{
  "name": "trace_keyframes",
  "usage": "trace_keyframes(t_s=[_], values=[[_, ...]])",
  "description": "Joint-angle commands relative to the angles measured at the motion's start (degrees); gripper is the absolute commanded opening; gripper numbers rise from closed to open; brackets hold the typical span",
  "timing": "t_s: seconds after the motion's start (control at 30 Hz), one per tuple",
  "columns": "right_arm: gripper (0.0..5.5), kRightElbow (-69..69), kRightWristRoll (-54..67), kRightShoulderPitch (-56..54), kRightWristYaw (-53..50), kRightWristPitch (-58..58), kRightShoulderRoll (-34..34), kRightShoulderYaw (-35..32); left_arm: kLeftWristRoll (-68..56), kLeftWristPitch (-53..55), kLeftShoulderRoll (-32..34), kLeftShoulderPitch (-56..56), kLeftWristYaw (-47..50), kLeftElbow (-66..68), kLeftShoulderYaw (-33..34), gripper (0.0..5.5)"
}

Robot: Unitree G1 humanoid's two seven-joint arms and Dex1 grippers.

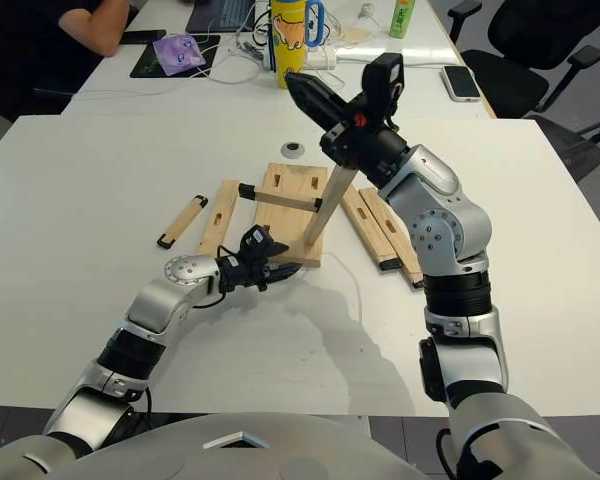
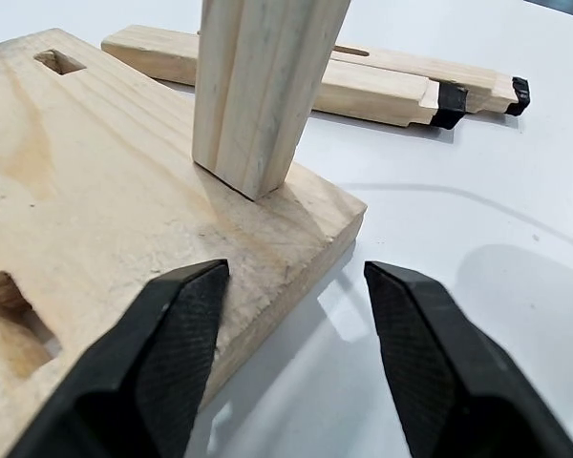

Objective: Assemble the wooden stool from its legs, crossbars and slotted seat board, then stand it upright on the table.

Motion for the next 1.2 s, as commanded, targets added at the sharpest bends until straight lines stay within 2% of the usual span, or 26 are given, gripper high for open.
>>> trace_keyframes(t_s=[0.03, 0.17, 0.3, 0.5, 1.1, 1.2], values=[[0.03, 7.1, 0.5, -4.8, -6.8, -2.0, -2.6, -11.6, 1.2, 3.6, 0.1, 3.8, 1.5, 1.9, -1.2, 2.65], [0.03, 7.9, -11.1, 4.6, -11.4, -3.4, -6.2, -10.3, 0.1, 2.0, -2.2, 5.2, 4.6, -3.5, 0.6, 2.65], [0.03, -0.8, -20.7, 21.4, -14.4, 2.1, -8.0, -2.1, 0.5, -3.2, -3.2, 5.9, 7.7, -11.3, 2.7, 2.65], [0.9, -11.7, -23.8, 32.9, -14.8, 5.8, -7.7, -0.2, -0.9, -4.7, -5.2, 6.9, 10.1, -17.0, 4.2, 2.65], [3.41, -5.7, -27.0, 28.3, -6.9, 15.7, -12.0, 2.2, -2.8, -2.6, -7.0, 9.4, 13.1, -20.1, 4.7, 2.65], [3.49, -5.2, -27.3, 27.3, -7.0, 18.2, -11.8, 2.0, -2.9, -2.3, -7.2, 9.4, 13.5, -20.4, 4.7, 2.65]])
